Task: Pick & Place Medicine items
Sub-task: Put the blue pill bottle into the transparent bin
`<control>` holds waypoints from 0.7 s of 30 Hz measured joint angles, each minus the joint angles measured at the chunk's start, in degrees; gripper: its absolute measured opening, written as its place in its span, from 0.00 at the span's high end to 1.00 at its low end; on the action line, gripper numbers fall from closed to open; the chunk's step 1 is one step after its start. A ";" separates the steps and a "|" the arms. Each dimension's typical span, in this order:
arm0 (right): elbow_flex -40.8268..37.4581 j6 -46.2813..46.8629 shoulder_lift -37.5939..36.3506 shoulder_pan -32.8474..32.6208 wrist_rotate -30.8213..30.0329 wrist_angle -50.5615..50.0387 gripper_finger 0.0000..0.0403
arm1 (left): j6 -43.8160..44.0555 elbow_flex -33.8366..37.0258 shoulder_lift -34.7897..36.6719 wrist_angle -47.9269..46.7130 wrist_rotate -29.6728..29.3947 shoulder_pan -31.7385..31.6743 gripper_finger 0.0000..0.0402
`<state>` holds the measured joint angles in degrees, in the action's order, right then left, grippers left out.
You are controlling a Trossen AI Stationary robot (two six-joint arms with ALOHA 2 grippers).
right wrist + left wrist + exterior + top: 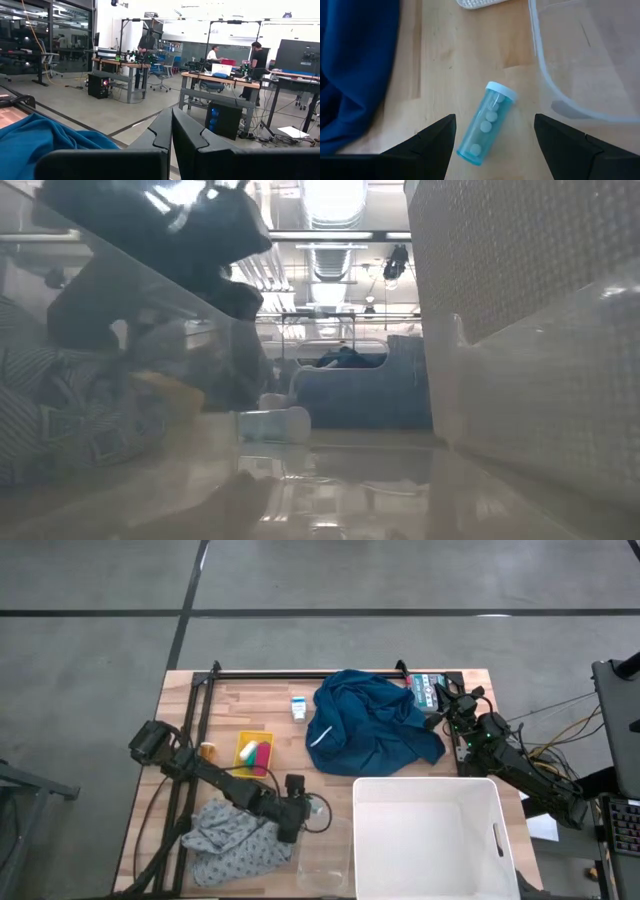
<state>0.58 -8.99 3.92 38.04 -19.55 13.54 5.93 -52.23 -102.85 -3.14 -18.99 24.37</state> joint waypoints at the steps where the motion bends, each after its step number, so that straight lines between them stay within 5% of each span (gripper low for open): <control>1: 0.00 0.00 0.00 0.00 0.00 0.00 0.98 | 0.00 0.00 0.00 -0.02 0.79 -0.38 0.31; 21: 0.00 0.00 -0.01 -0.01 0.01 0.01 0.98 | 2.00 0.21 -1.14 -1.63 10.49 -7.06 0.31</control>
<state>0.58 -8.99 3.91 38.03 -19.54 13.55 7.93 -52.02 -103.99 -4.78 -8.49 17.31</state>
